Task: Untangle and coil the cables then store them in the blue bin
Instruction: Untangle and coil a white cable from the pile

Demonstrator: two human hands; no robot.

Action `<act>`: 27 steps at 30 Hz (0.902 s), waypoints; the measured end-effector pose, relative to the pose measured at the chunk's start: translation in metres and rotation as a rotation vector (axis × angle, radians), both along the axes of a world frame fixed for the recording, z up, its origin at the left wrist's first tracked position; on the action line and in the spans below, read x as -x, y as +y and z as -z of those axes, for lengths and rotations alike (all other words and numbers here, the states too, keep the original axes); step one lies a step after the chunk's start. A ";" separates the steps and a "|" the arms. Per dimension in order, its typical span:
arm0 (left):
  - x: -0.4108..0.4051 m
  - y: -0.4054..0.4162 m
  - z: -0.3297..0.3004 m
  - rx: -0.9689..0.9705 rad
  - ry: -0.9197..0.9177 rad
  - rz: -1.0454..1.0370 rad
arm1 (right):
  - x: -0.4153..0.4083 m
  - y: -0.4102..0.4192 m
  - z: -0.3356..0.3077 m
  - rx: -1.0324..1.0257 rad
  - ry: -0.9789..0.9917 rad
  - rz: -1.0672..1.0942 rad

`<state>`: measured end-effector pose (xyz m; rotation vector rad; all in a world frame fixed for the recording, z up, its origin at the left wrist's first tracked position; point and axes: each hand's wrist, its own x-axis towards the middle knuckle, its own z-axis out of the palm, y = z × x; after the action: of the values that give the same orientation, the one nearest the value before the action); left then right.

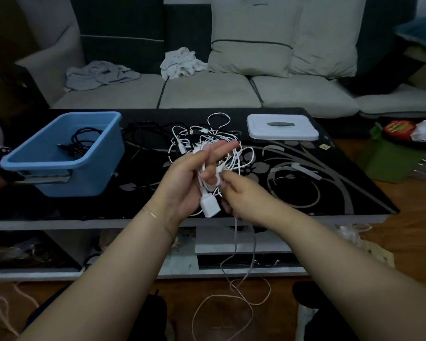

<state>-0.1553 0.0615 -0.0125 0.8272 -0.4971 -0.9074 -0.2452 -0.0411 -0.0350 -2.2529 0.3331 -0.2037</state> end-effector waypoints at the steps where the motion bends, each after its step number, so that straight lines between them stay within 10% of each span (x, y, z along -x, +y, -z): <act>1: -0.002 0.001 -0.001 -0.004 -0.002 -0.025 | 0.001 0.001 0.003 0.090 0.046 -0.030; 19: -0.009 0.000 0.017 -0.595 -1.064 -0.254 | 0.016 0.003 -0.023 0.545 0.002 -0.103; 27: 0.005 0.005 0.005 -0.541 -0.993 0.044 | 0.019 -0.016 -0.034 0.523 0.012 -0.002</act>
<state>-0.1603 0.0670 -0.0175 1.7792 -1.1515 -0.6197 -0.2641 -0.0576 -0.0007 -2.7697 0.3096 -0.3045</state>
